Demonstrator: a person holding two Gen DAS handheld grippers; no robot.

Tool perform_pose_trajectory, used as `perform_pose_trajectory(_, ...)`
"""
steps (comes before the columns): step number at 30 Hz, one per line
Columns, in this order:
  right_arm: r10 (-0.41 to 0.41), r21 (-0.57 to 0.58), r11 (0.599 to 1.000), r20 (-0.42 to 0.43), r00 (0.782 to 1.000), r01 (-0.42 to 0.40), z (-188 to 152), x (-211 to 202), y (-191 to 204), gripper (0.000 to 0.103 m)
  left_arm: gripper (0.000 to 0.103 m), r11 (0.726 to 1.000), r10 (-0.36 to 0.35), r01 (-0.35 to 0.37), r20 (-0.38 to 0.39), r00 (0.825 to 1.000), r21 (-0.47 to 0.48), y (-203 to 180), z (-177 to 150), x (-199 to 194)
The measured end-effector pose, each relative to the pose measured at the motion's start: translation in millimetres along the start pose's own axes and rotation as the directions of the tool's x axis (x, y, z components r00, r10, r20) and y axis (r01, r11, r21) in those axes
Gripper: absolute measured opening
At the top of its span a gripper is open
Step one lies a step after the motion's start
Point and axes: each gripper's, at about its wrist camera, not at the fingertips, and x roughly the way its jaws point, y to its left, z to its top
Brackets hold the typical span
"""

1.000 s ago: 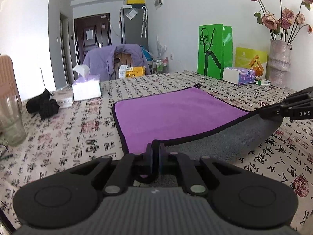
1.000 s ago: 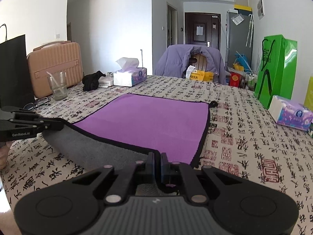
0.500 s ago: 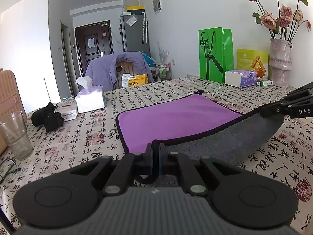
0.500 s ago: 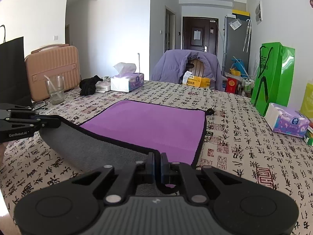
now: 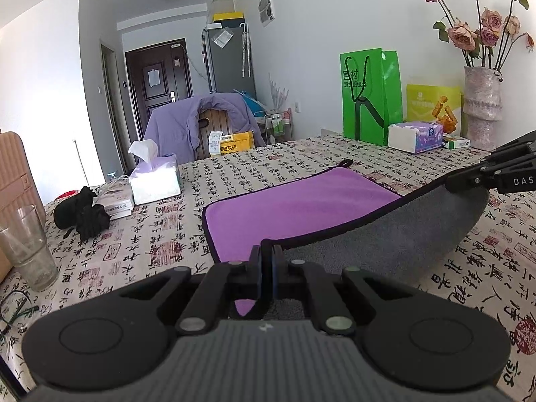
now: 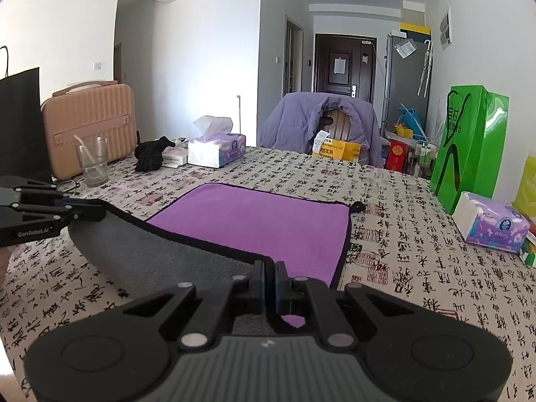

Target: Fold towel

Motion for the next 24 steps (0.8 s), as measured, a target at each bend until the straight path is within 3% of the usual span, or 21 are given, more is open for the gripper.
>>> perform_pose_trajectory(24, 0.001, -0.004, 1.0, -0.002, 1.0, -0.001, 15.7, 9.1, -5.2, 0.005, 0.006, 1.0, 0.014, -0.014, -0.004, 1.0, -0.009, 13.8, 22.1, 25.6)
